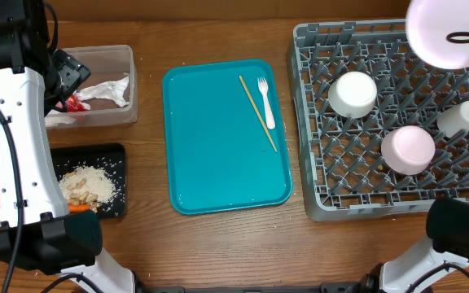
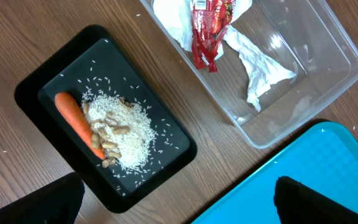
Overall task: Sort waste into correct bins and load items into the dishwasher rack
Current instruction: 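Lift the white plate and carry it to the back of the rack, then stand the plate upright in the rack and release it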
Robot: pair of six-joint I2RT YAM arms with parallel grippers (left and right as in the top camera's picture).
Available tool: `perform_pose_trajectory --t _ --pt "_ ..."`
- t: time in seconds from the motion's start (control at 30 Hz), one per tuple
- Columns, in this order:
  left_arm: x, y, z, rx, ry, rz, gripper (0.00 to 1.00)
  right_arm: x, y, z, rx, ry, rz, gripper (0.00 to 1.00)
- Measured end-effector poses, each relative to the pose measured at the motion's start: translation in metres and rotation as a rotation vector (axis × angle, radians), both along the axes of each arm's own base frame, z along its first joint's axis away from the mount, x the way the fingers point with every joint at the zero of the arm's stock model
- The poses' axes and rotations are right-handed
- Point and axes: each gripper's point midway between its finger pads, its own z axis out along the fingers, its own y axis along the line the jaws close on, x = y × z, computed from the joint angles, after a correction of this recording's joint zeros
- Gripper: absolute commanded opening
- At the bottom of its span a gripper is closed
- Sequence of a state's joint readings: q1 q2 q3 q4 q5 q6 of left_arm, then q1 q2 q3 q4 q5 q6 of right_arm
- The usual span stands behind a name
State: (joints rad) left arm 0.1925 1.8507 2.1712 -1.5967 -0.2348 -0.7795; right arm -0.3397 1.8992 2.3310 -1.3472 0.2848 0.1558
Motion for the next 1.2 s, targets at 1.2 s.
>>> perform_pose_trajectory --t 1.2 --pt "0.000 0.000 0.000 0.000 0.001 0.000 1.00 0.043 -0.036 -0.132 -0.240 0.350 -0.092 0.05"
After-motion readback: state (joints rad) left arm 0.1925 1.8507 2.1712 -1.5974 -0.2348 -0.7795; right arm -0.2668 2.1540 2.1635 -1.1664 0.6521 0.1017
